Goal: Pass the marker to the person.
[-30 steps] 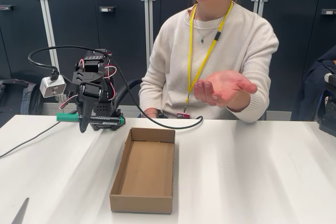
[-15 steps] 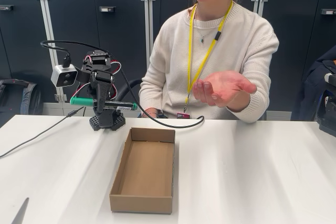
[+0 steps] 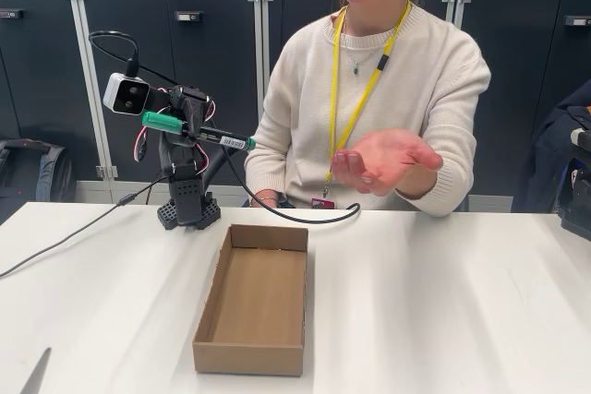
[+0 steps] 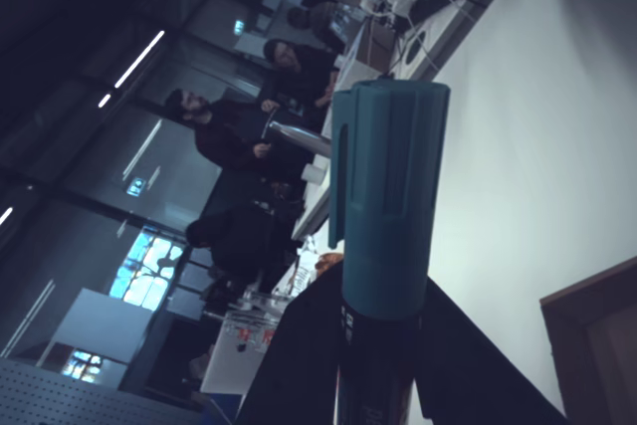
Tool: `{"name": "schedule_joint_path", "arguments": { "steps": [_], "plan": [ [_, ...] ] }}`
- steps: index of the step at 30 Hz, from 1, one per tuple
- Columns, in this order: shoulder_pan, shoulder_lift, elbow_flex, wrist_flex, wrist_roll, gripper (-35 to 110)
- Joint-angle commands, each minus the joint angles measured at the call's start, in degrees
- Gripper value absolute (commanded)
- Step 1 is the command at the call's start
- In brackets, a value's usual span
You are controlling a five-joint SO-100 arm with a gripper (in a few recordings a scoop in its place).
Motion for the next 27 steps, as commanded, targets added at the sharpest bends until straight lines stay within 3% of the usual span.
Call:
{"name": "schedule_joint_path", "arguments": {
  "steps": [1, 6, 14, 27],
  "plan": [
    [-0.8, 3.7, 1.7, -4.7, -1.3, -5],
    [-1.7, 6.0, 7.4, -13.6, -2.7, -5],
    [-4.3, 3.9, 9.8, -15.7, -1.9, -5],
    [-6.2, -25.2, -20.0, -11.8, 3.3, -5]
  ]
}}
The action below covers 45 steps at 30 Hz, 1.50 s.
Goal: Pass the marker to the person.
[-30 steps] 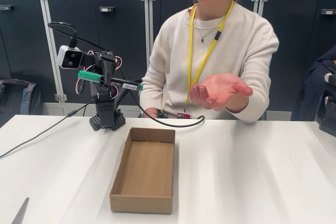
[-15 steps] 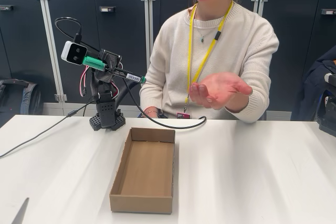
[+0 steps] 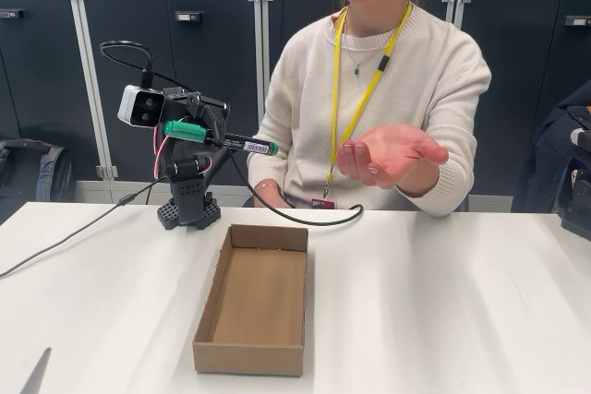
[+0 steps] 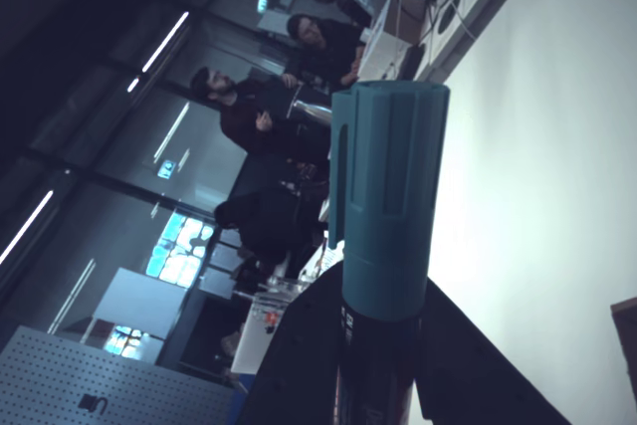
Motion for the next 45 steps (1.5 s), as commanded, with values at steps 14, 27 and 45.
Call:
{"name": "schedule_joint_path", "arguments": {
  "steps": [14, 27, 45],
  "plan": [
    [-9.7, -28.0, -51.7, 10.5, -0.3, -5],
    [-18.2, -39.2, -82.2, 31.2, -3.2, -5],
    [-15.0, -23.4, -37.3, 15.8, -0.1, -5]
  ]
}}
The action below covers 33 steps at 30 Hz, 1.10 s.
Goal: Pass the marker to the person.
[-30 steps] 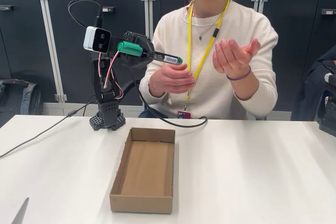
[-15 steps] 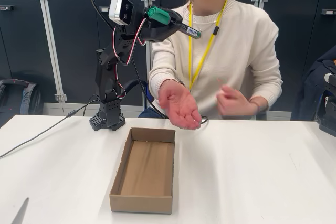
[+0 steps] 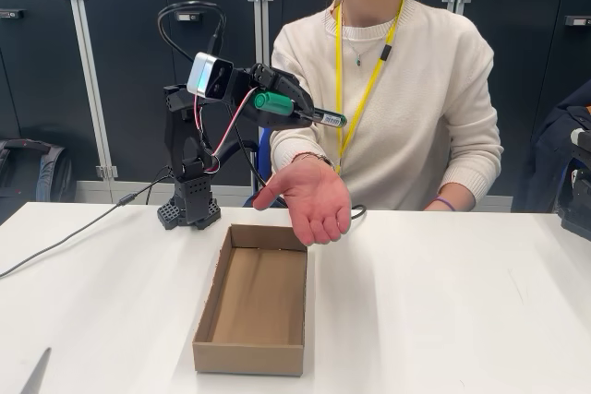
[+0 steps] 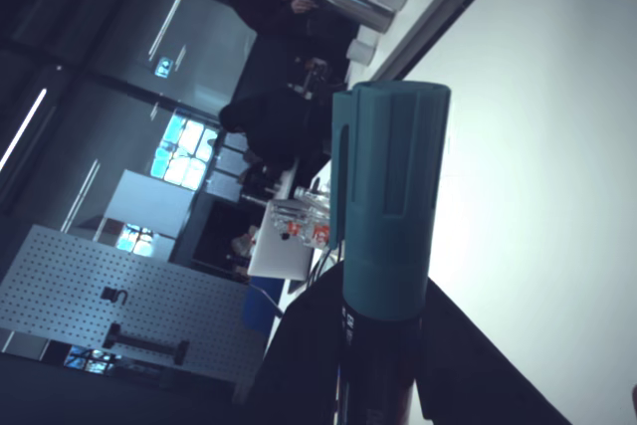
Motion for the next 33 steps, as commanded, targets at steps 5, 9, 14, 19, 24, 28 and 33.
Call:
{"name": "schedule_joint_path", "arguments": {
  "steps": [5, 9, 14, 19, 24, 28, 33],
  "plan": [
    [-4.8, 11.8, 13.2, -4.0, 1.8, -5],
    [-7.4, 16.3, 19.7, -4.2, 2.9, -5],
    [-8.5, 22.9, 29.0, -3.9, 4.1, -5],
    [-6.0, 27.2, 34.5, -1.8, 7.0, -5],
    [-2.5, 29.4, 39.2, 1.1, 11.4, -5],
    [-0.3, 30.1, 43.9, -0.5, 11.6, -5],
    [-0.2, 31.5, 45.8, -0.7, 11.5, -5]
  ]
}}
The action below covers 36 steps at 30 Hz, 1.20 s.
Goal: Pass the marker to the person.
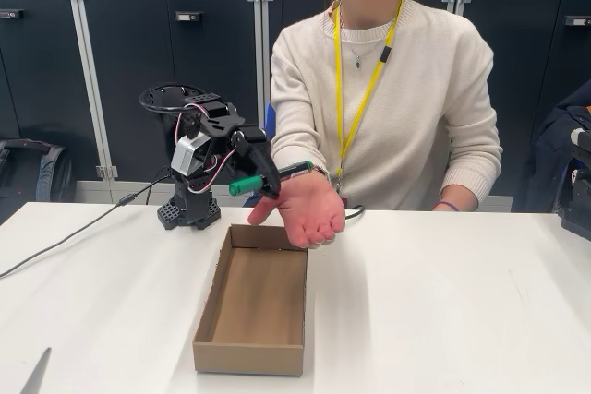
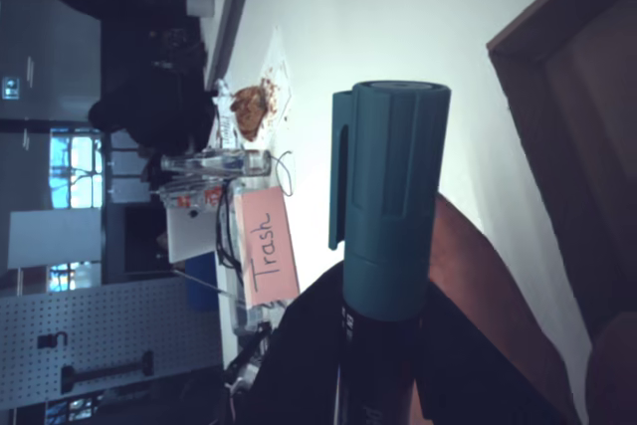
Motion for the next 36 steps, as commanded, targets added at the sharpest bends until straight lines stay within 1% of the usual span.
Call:
{"name": "schedule_joint_path", "arguments": {
  "steps": [1, 6, 10, 20, 27, 32, 36],
  "plan": [
    [0.0, 3.6, -0.7, -1.1, 0.3, -5],
    [-0.2, -0.6, -5.3, -0.8, 1.3, -5],
    [0.3, -6.0, -9.1, 0.4, 4.0, -5],
    [3.2, -16.6, -11.6, -5.1, 4.5, -5],
    [2.2, -19.9, -14.9, -8.1, 4.1, -5],
    [1.2, -22.9, -21.6, -4.6, 5.1, -5],
    [1.9, -25.0, -22.9, -2.8, 4.7, -5]
  ]
}}
